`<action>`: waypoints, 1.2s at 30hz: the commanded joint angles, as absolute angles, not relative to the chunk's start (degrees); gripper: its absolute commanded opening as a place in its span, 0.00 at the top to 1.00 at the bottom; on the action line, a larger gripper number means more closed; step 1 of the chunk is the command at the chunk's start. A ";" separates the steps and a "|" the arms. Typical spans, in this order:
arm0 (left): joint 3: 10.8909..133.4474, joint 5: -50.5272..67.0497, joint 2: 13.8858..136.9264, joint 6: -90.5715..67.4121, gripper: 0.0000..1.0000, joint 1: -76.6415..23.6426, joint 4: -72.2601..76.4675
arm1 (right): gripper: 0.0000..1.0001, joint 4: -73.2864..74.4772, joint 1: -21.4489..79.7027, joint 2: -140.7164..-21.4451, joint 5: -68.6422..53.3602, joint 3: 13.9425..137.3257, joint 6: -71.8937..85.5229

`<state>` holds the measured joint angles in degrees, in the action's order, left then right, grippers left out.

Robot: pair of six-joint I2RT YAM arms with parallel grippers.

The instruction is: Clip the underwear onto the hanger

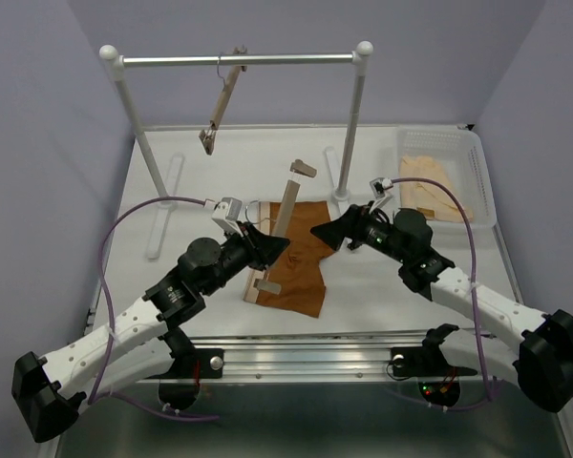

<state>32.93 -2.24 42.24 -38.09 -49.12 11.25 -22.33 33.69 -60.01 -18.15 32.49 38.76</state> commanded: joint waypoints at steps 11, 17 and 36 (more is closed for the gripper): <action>32.60 7.03 42.62 -40.52 1.00 -49.22 23.38 | 0.00 -59.65 33.31 -70.75 -38.66 37.18 54.49; 34.10 7.03 44.12 -39.47 1.00 -49.22 21.54 | 0.00 -67.93 33.31 -74.35 -39.81 38.06 58.18; 37.35 8.53 45.44 -38.50 1.00 -49.13 21.36 | 0.39 -80.60 36.21 -82.44 -39.29 42.36 65.22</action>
<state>34.54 8.29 46.00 -39.29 -49.12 17.72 -71.61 35.22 -82.28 -39.03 39.13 64.29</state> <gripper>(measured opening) 0.269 0.666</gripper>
